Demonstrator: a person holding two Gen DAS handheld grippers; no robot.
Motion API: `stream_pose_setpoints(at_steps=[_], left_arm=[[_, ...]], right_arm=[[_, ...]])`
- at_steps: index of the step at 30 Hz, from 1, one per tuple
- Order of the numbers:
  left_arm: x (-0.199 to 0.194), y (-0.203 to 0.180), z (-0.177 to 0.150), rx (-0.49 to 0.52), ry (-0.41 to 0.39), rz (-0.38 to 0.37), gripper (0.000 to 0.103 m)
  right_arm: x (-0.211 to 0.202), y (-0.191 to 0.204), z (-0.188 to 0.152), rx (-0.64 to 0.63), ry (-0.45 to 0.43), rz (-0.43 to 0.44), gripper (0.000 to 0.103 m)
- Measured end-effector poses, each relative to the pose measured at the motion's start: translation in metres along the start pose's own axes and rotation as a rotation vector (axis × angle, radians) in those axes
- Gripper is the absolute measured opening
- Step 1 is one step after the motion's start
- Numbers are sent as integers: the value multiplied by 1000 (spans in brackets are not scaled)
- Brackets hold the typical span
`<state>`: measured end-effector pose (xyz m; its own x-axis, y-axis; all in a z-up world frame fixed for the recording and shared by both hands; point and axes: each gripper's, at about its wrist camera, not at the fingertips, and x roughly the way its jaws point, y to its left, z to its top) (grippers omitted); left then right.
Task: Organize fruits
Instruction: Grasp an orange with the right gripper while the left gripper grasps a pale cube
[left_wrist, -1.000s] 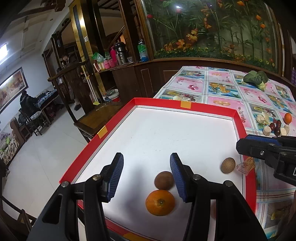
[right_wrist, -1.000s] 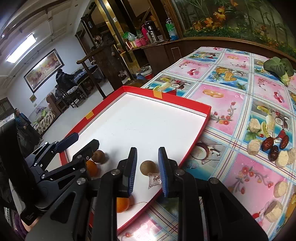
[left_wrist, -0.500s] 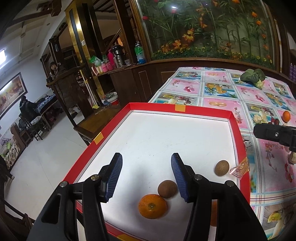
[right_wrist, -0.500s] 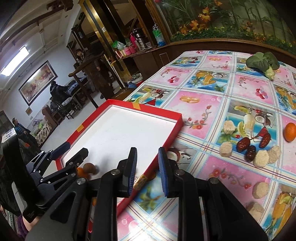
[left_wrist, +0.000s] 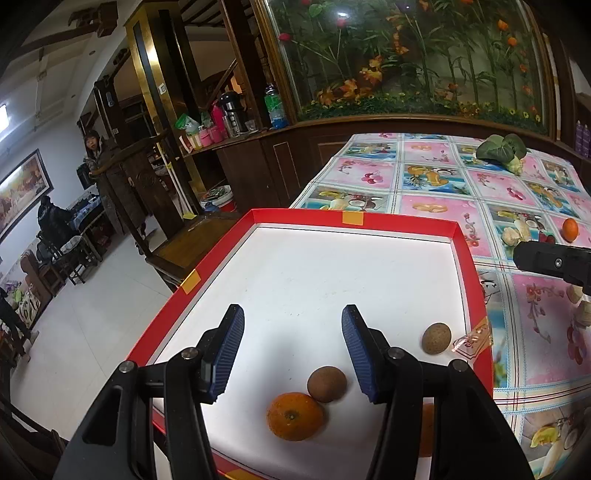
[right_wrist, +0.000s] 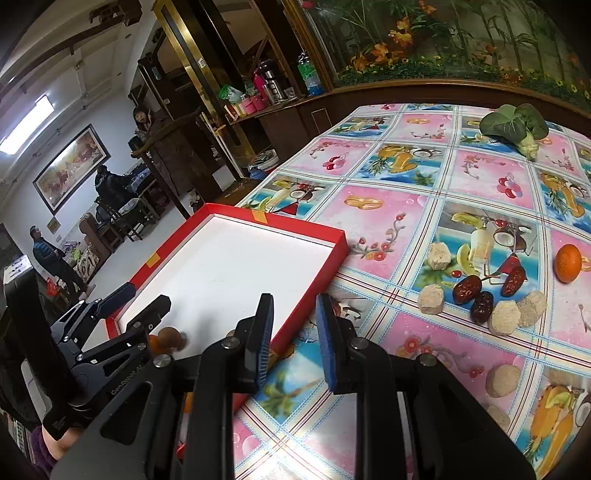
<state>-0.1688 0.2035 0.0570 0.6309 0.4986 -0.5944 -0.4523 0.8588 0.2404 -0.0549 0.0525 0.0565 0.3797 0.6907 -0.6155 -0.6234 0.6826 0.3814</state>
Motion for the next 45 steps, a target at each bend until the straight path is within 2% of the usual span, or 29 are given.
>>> stream_pose_setpoints(at_steps=[7, 11, 16, 19, 22, 25, 28, 31, 32, 33, 34, 36, 38, 42, 45], left_arm=[[-1, -11, 7, 16, -3, -21, 55], [-8, -32, 18, 40, -11, -138, 55], [-11, -67, 26, 100, 3, -244, 55], [-9, -90, 29, 130, 23, -300, 55], [-8, -115, 31, 166, 38, -342, 55], [-9, -138, 31, 198, 55, -382, 55], [-14, -160, 26, 230, 82, -460, 55], [-20, -176, 18, 256, 101, -511, 55], [-22, -181, 16, 264, 111, -533, 55], [-23, -184, 14, 267, 117, -546, 55], [-24, -187, 13, 268, 121, -554, 55], [-26, -193, 11, 271, 128, -569, 55], [-28, -198, 7, 271, 144, -592, 55], [-31, -208, 3, 281, 155, -608, 58], [-33, -212, 3, 277, 172, -617, 58]], right_arm=[[-16, -18, 4, -4, -32, -33, 26], [-39, -53, 11, 19, -81, -102, 26], [-76, -126, 18, 110, -128, -224, 25], [-93, -162, 18, 144, -140, -299, 25], [-99, -188, 17, 173, -111, -327, 25], [-98, -198, 15, 164, -68, -350, 25], [-90, -195, 12, 136, -28, -342, 25], [-83, -188, 11, 91, -29, -360, 25], [-81, -190, 12, 91, -36, -370, 26], [-77, -192, 13, 104, -37, -369, 32], [-75, -195, 14, 119, -37, -362, 40], [-69, -200, 16, 153, -33, -331, 48], [-64, -199, 17, 160, -39, -318, 48], [-49, -196, 22, 132, -49, -362, 48], [-36, -203, 25, 161, -26, -373, 48]])
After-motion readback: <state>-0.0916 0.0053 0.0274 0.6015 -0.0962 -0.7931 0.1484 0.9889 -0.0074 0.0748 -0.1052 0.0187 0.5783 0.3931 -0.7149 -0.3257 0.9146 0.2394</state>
